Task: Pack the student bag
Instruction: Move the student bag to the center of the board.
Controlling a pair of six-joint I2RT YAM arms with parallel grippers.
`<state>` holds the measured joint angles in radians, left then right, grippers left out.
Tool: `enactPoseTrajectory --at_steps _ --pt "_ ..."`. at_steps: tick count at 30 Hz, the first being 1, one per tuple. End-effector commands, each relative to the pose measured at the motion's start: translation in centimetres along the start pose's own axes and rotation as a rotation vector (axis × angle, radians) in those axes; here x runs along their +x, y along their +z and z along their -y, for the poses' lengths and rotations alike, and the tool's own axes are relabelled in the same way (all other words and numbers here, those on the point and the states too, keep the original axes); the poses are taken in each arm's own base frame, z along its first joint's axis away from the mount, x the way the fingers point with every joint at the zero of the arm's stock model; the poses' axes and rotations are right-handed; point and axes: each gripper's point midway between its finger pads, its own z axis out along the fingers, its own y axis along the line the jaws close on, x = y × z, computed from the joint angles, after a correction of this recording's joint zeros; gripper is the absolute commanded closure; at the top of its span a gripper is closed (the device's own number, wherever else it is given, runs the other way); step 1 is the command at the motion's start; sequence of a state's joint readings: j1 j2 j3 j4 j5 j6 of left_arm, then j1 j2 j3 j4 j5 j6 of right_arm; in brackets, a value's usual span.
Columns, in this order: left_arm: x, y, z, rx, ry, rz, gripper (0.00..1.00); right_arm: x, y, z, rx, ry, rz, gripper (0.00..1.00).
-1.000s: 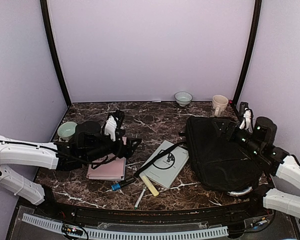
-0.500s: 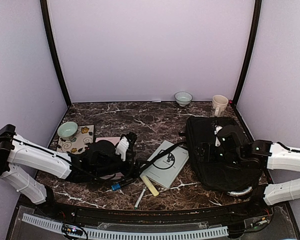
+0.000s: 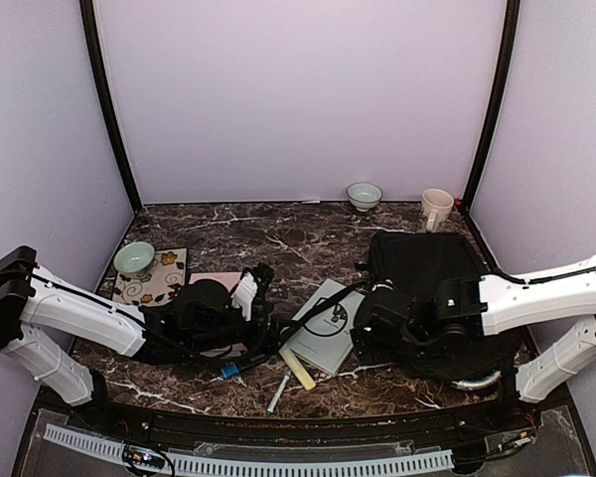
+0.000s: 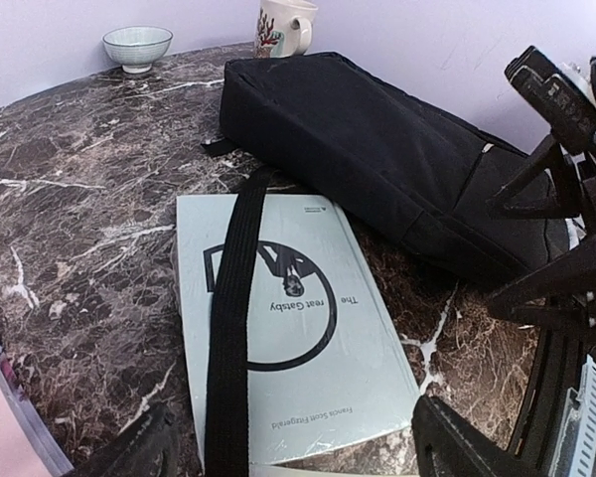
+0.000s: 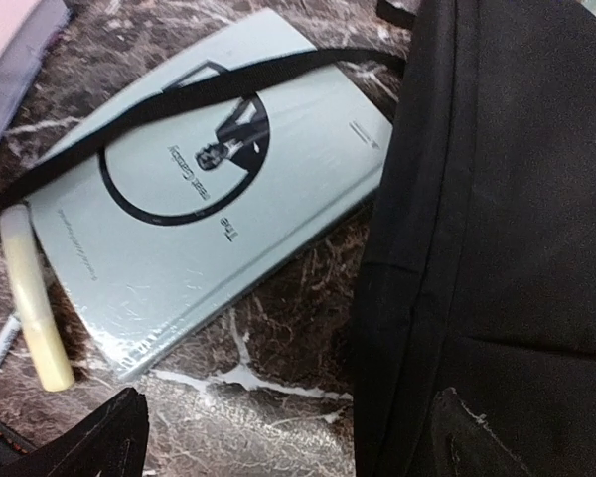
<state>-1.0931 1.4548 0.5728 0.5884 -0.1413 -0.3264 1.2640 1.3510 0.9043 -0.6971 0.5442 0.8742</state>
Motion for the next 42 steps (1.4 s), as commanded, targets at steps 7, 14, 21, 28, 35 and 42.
enactPoseTrajectory --at_steps 7,14,21,28,35,42 --pt "0.1 -0.3 0.6 0.034 -0.014 0.012 0.17 3.6 0.2 4.9 0.321 -0.048 -0.135 0.01" --pt "0.2 -0.2 0.7 0.041 -0.018 0.004 0.18 5.5 0.5 6.1 0.339 -0.048 -0.185 0.22" --pt "0.3 -0.2 0.6 0.033 -0.020 0.004 0.18 4.8 0.5 6.5 0.362 -0.037 -0.133 0.66" --pt "0.3 -0.2 0.5 0.028 -0.018 0.003 0.19 2.3 -0.4 6.6 0.328 0.004 -0.025 0.90" --pt "0.3 -0.2 0.7 0.038 -0.018 0.005 0.22 -2.4 -2.7 4.7 0.195 0.056 0.125 1.00" --pt "0.0 -0.5 0.7 0.041 -0.018 0.014 0.23 -7.9 -4.3 1.6 0.047 0.072 0.266 1.00"
